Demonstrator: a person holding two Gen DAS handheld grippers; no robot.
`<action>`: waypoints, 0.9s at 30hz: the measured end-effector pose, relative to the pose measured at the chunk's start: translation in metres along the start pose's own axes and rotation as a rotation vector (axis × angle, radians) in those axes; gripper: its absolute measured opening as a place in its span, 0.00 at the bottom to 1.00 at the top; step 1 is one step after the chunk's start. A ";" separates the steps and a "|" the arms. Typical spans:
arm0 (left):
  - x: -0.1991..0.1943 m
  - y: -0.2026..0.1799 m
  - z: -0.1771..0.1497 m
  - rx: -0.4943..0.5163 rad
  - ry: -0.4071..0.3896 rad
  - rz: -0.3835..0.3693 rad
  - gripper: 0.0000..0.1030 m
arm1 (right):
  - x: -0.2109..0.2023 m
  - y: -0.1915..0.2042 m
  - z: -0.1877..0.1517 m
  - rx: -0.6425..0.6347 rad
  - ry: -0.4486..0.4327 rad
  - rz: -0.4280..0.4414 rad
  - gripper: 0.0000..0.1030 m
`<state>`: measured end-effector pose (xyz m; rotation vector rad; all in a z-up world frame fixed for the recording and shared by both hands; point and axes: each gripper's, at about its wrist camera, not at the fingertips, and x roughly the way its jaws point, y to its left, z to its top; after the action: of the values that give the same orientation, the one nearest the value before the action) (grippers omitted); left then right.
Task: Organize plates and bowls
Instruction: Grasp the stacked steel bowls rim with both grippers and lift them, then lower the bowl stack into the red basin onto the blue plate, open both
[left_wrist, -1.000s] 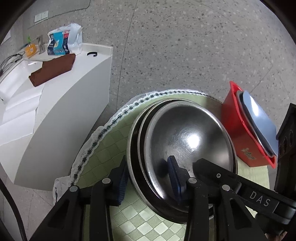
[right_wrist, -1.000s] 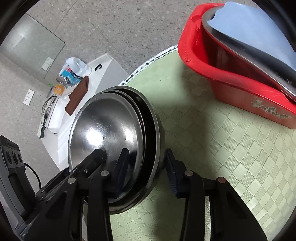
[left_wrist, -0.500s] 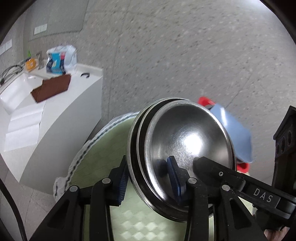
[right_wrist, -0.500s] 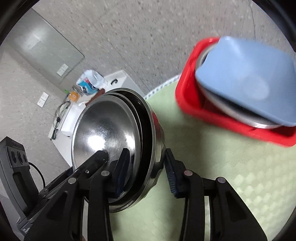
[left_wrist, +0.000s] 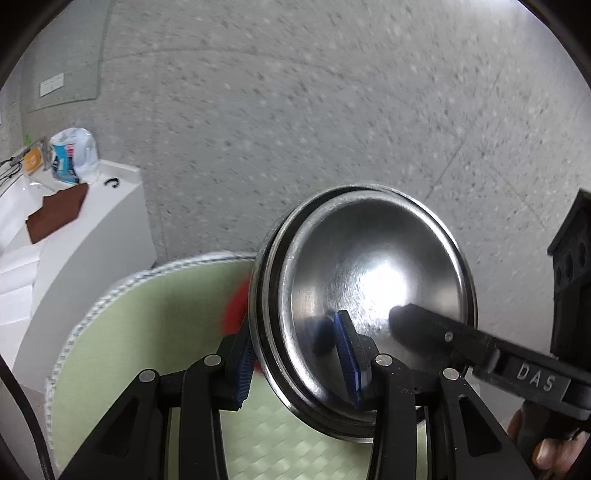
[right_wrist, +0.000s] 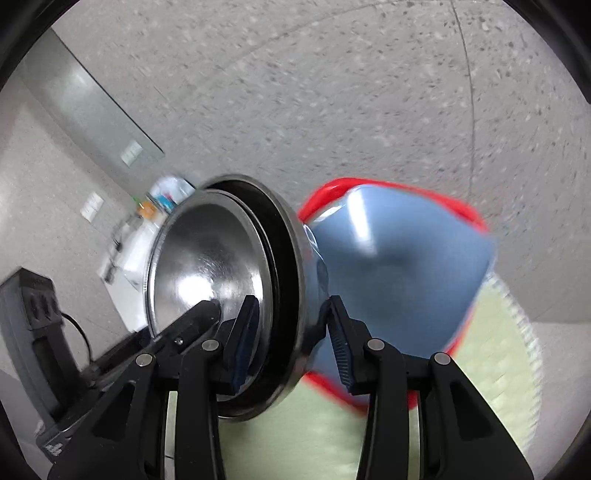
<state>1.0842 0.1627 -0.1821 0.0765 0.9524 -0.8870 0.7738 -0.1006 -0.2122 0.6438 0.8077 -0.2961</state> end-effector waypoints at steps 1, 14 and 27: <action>0.009 -0.008 0.001 -0.005 0.016 0.000 0.36 | 0.002 -0.010 0.006 0.009 0.008 -0.003 0.36; 0.090 -0.039 0.003 -0.033 0.172 0.125 0.36 | 0.048 -0.087 0.034 -0.035 0.185 -0.084 0.36; 0.063 -0.055 0.001 -0.060 -0.001 0.180 0.87 | 0.046 -0.083 0.037 -0.102 0.143 -0.058 0.38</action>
<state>1.0637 0.0872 -0.2106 0.1093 0.9547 -0.6921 0.7858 -0.1885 -0.2628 0.5510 0.9737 -0.2614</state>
